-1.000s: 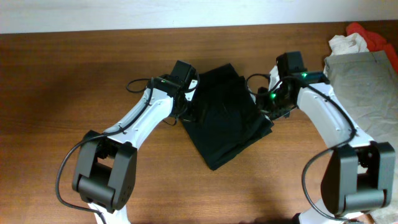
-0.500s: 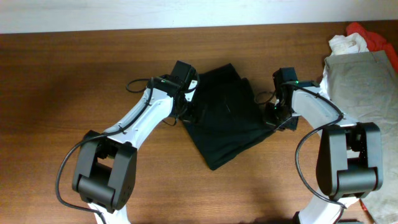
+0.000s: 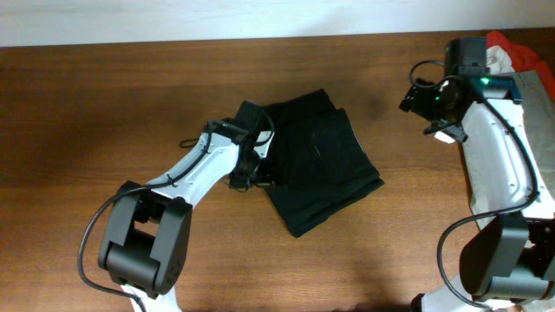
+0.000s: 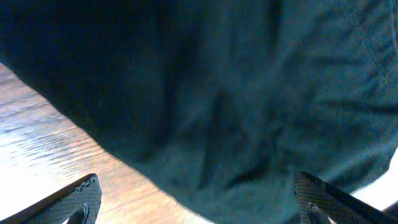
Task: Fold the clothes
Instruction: 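Drag the folded pants to the far left corner with the left gripper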
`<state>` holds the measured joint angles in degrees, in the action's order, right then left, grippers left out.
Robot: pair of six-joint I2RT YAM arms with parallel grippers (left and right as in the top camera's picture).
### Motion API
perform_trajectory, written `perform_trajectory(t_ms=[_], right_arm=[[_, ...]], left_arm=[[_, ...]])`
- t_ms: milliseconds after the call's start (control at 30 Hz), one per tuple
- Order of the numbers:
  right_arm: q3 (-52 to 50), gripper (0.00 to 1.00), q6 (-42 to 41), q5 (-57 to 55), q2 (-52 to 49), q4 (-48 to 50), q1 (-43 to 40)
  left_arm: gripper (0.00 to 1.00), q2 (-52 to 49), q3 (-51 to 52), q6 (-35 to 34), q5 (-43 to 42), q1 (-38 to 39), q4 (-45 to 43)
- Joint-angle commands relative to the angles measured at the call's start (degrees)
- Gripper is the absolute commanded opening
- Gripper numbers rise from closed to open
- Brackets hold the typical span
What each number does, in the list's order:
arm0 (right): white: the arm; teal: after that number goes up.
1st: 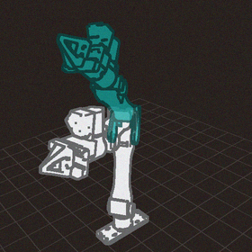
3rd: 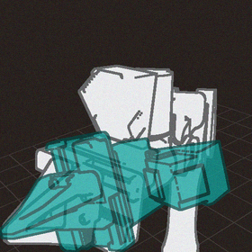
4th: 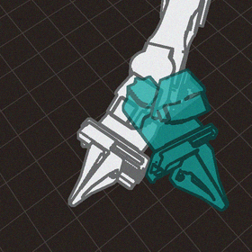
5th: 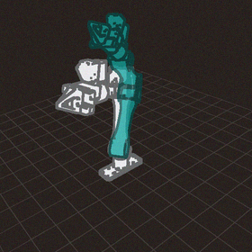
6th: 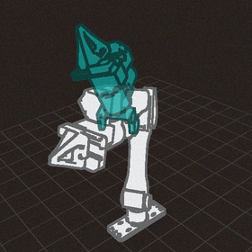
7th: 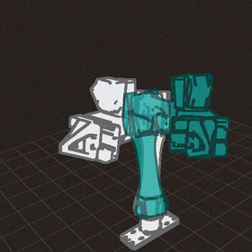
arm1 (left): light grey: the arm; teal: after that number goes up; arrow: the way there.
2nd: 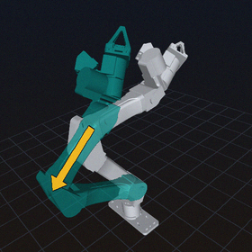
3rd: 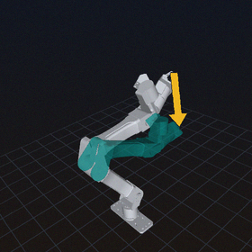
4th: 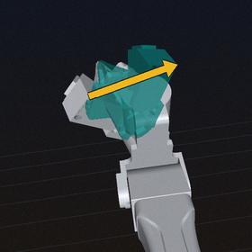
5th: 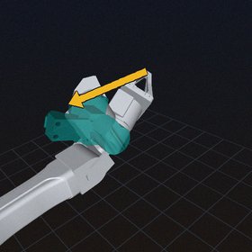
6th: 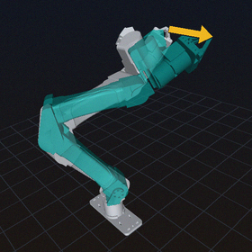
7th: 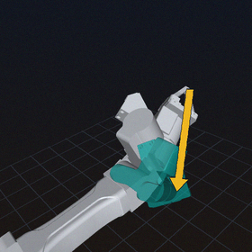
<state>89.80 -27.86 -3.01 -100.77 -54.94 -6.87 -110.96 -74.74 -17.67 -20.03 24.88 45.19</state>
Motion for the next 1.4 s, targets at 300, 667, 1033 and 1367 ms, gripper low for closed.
perform_trajectory(t_ms=[300,667,1033,1367], right_arm=[[0.9,0.99,0.1,-0.7,0.2,0.2,-3.7],[0.9,0.99,0.1,-0.7,0.2,0.2,-3.7],[0.9,0.99,0.1,-0.7,0.2,0.2,-3.7],[0.9,0.99,0.1,-0.7,0.2,0.2,-3.7]], left_arm=[[0.64,1.2,4.5,-16.2,4.4,0.0,-12.8],[0.00,1.2,4.5,-14.4,19.9,-5.4,-17.5],[0.01,1.2,4.5,-22.3,21.9,-46.6,-31.1],[0.01,1.0,5.0,-35.9,11.4,-62.8,-24.2]])
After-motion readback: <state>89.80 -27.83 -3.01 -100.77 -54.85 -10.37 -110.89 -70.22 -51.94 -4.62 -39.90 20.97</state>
